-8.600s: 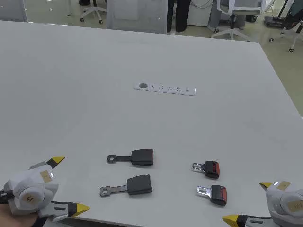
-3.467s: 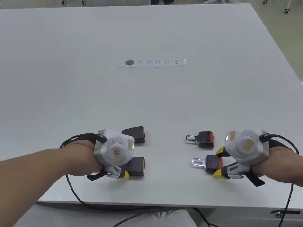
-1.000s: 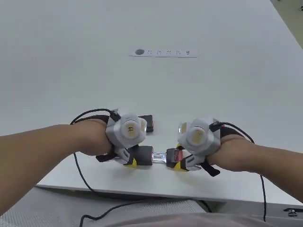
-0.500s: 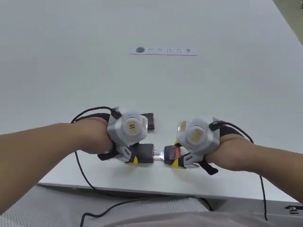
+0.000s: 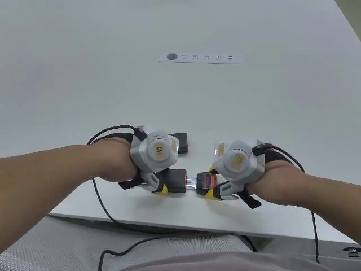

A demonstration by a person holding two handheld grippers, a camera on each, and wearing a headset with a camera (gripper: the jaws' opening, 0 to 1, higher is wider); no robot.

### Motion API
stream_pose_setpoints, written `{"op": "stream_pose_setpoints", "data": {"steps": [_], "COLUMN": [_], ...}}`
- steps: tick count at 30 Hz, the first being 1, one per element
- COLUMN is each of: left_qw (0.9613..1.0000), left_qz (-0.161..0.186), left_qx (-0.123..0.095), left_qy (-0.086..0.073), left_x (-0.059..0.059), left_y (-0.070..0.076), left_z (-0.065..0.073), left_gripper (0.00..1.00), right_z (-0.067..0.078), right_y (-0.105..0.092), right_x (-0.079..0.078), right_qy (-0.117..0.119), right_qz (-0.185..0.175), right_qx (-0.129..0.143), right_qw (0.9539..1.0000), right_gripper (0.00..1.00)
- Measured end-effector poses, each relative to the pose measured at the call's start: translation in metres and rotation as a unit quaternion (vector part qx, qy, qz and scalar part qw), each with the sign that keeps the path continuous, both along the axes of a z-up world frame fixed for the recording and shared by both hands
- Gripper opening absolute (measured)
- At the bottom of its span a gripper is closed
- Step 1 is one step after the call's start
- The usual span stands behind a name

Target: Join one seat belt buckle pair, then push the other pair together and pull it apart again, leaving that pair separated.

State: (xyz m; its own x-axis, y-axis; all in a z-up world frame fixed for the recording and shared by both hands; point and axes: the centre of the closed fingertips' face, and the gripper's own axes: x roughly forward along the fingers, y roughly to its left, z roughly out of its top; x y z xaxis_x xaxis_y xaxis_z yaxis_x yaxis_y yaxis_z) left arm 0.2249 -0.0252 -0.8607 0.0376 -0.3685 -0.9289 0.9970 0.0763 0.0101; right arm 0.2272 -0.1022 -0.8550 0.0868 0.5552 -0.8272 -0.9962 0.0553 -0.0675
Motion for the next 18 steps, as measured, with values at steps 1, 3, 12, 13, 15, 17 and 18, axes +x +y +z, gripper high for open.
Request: {"op": "stream_pose_setpoints", "data": {"steps": [1,3,12,13,15,17,18], "left_qw": [1.0000,1.0000,0.9999,0.9999,0.9999,0.9999,0.9999], "left_qz": [-0.001,-0.002,-0.005,-0.006,-0.008,-0.010,-0.011], "left_qx": [-0.002,-0.005,-0.009,-0.010,-0.011,-0.012,-0.012], "left_qy": [0.000,0.000,0.000,0.000,0.000,0.000,0.000], "left_x": [0.0004,0.0005,0.0017,0.0017,0.0019,0.0025,0.0022], "left_y": [0.0006,0.0008,0.0017,0.0017,0.0019,0.0026,0.0023], "left_z": [-0.0002,0.0001,0.0009,0.0009,0.0009,0.0004,0.0008], "left_gripper": [0.33,0.33,0.32,0.32,0.32,0.32,0.32], "right_z": [0.0001,0.0005,0.0017,0.0018,0.0017,0.0019,0.0021], "right_y": [0.0008,0.0025,0.0044,0.0047,0.0052,0.0058,0.0063], "right_x": [-0.0004,-0.0007,-0.0005,-0.0006,-0.0002,-0.0001,-0.0001], "right_qy": [-0.001,-0.002,-0.004,-0.004,-0.003,-0.003,-0.003], "right_qz": [0.001,0.000,0.004,0.005,0.006,0.006,0.006], "right_qx": [-0.001,-0.002,-0.013,-0.015,-0.016,-0.016,-0.016], "right_qw": [1.0000,1.0000,0.9999,0.9999,0.9998,0.9999,0.9999], "right_gripper": [0.32,0.32,0.32,0.32,0.31,0.31,0.31]}}
